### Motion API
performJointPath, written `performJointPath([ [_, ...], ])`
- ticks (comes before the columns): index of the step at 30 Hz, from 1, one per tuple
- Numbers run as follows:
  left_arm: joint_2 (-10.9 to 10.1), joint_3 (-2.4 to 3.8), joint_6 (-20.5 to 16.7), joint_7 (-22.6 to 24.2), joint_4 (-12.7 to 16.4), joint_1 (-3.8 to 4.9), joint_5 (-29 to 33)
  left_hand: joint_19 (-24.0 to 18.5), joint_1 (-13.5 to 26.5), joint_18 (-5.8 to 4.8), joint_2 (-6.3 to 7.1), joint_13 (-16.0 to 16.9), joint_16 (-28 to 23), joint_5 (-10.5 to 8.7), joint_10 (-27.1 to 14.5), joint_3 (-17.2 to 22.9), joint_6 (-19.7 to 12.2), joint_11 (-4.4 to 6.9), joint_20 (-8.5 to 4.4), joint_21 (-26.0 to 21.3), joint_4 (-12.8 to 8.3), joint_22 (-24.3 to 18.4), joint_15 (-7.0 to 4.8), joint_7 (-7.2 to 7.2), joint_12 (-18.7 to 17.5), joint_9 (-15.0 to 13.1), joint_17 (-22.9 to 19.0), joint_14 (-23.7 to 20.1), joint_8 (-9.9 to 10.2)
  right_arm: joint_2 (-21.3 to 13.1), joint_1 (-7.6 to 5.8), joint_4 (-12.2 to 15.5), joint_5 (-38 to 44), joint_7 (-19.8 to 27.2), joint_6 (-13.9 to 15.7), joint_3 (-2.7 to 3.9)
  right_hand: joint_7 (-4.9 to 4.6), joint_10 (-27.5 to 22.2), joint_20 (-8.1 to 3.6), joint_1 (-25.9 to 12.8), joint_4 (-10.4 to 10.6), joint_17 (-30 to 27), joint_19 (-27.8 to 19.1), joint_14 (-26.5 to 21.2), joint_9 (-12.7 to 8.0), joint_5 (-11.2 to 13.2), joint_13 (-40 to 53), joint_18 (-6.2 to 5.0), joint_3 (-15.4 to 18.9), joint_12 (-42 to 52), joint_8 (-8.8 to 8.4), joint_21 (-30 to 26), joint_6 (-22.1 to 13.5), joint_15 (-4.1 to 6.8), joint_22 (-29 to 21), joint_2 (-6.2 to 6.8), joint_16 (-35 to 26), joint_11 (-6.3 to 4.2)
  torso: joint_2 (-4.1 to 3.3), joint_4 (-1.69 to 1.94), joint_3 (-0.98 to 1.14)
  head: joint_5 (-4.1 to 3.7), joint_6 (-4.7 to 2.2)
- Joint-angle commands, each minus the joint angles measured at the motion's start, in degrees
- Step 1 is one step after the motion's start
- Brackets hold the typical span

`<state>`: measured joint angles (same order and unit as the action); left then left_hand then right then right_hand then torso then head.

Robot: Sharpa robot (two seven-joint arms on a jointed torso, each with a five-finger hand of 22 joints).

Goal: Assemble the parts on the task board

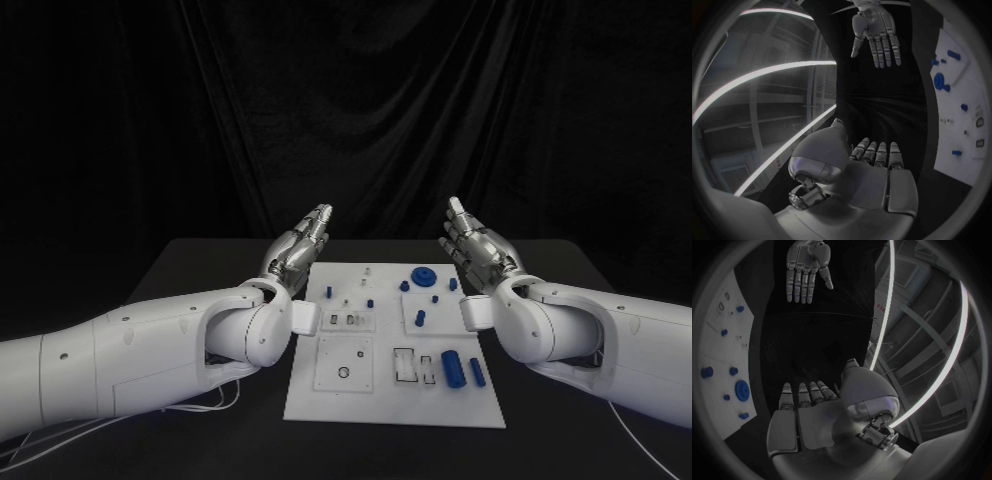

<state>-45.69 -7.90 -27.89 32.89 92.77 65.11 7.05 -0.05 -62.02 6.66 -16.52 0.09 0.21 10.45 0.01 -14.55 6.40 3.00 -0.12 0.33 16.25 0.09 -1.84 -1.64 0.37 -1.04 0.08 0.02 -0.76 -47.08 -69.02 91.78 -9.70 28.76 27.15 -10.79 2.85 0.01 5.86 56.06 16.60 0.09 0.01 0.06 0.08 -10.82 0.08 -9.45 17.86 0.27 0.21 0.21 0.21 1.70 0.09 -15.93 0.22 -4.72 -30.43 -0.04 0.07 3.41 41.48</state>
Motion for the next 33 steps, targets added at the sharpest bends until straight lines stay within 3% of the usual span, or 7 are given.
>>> performJointPath([
  [1,-0.17,-1.10,14.18,6.06,0.80,1.12,5.57,0.05,-1.12,0.81,-0.13,-0.09,-0.21,0.30,-0.01,-0.01,0.38,0.23,-0.15,-0.33,0.48,-0.09,-1.87,0.03,-0.37,-0.06,-0.08,-0.02,-0.32,-0.43,-1.41,0.50,-7.07,-2.89,-12.19,-1.15,-0.15,-0.01,0.46,0.59,0.06,-0.09,-0.01,-0.06,0.07,-0.19,-0.08,-0.78,0.27,-0.27,-0.04,-0.21,0.23,0.34,-0.09,-0.02,-0.22,-0.05,0.04,0.00,0.00,0.02,0.02],
  [6,-0.42,-3.12,21.02,8.30,1.64,2.48,8.32,0.05,-1.75,0.66,-0.15,-0.09,-0.21,0.70,-0.01,0.17,0.73,-1.10,1.44,-0.33,0.52,-0.09,-0.14,0.56,-0.37,-0.08,-0.08,-0.02,-0.34,-0.87,-2.99,0.87,-9.62,-3.59,-16.61,-2.99,-1.64,-0.01,1.08,1.12,0.08,-0.09,-0.01,-0.06,0.19,-0.20,-0.08,-0.85,0.36,-0.27,0.11,-0.21,0.66,-0.86,-0.09,0.08,-0.22,1.60,0.04,0.00,0.00,0.02,0.02],
  [13,-0.55,-4.14,24.51,9.44,2.06,3.17,9.72,0.05,-2.40,1.62,-0.17,0.11,-0.21,1.25,0.63,0.49,1.54,-3.18,6.87,-0.33,0.55,-0.09,4.30,1.46,-0.17,-0.17,-0.08,-0.02,-0.45,-0.96,-3.32,0.95,-10.17,-3.74,-17.55,-3.38,-2.89,-0.01,2.55,1.57,0.10,-0.09,0.05,-0.06,0.64,-0.14,-0.08,-0.82,0.53,-0.27,0.86,-0.15,2.20,-3.38,-0.04,0.04,-0.22,2.84,0.04,0.00,0.00,0.02,0.02],
  [14,-0.61,-4.15,27.07,13.77,-1.10,2.95,4.05,0.05,-2.48,1.74,-0.16,0.23,-0.21,1.30,1.05,0.49,1.93,-3.59,7.18,-0.33,0.55,-0.09,4.48,1.78,-0.03,-0.22,-0.08,-0.02,-0.52,-2.34,-3.34,0.37,-10.39,-2.82,-23.81,-3.38,-2.99,-0.01,2.74,1.61,0.10,-0.09,0.07,-0.06,0.64,-0.17,-0.08,-0.81,0.56,-0.27,0.92,-0.13,2.24,-3.65,-0.02,0.03,-0.22,2.92,0.04,0.00,0.02,-2.13,3.83],
  [23,-0.81,-4.16,27.46,14.43,-2.19,2.79,2.12,0.05,-3.53,2.73,-0.12,0.90,-0.21,3.24,3.72,0.70,4.47,-6.00,8.96,-0.33,0.51,-0.09,5.34,3.65,1.21,-0.54,-0.08,-0.02,-0.99,-2.86,-3.35,0.10,-10.39,-2.83,-25.39,-3.38,-4.07,0.01,4.12,2.05,0.09,-0.09,0.33,-0.06,0.85,-0.23,0.12,-0.77,0.69,0.34,1.62,0.10,3.00,-5.38,0.18,-0.04,-0.22,4.48,-0.06,0.07,0.00,-3.10,4.50],
  [26,-0.86,-4.16,27.27,14.63,-2.64,2.70,1.79,0.05,-4.93,2.85,-0.05,1.38,0.26,4.91,5.44,1.04,5.57,-7.12,9.32,-0.33,0.47,-0.09,5.62,3.97,2.61,-0.70,0.13,0.18,-1.23,-3.13,-3.36,-0.14,-10.39,-2.79,-25.96,-3.38,-5.25,0.19,5.98,3.11,0.06,-0.09,1.04,-0.06,1.18,-0.65,0.42,-0.45,0.81,1.47,2.75,0.67,4.43,-7.89,0.58,0.15,-0.22,6.02,-0.07,0.11,-0.01,-3.38,5.37],
  [33,-1.59,-4.16,26.26,15.47,-3.38,2.63,-0.40,3.23,-8.52,3.73,0.22,2.35,4.73,9.78,8.77,1.43,11.73,-8.33,11.80,2.09,0.45,1.50,7.16,7.14,7.65,-1.55,1.55,3.12,-3.11,-3.92,-3.40,-0.90,-9.59,-3.87,-28.58,-3.38,-7.84,2.07,10.27,14.86,-4.88,1.58,6.22,3.67,2.15,-16.07,1.62,0.44,-2.59,7.78,7.47,3.99,8.72,-13.15,2.28,1.41,4.65,9.56,-0.06,0.03,0.02,-3.89,7.08],
])
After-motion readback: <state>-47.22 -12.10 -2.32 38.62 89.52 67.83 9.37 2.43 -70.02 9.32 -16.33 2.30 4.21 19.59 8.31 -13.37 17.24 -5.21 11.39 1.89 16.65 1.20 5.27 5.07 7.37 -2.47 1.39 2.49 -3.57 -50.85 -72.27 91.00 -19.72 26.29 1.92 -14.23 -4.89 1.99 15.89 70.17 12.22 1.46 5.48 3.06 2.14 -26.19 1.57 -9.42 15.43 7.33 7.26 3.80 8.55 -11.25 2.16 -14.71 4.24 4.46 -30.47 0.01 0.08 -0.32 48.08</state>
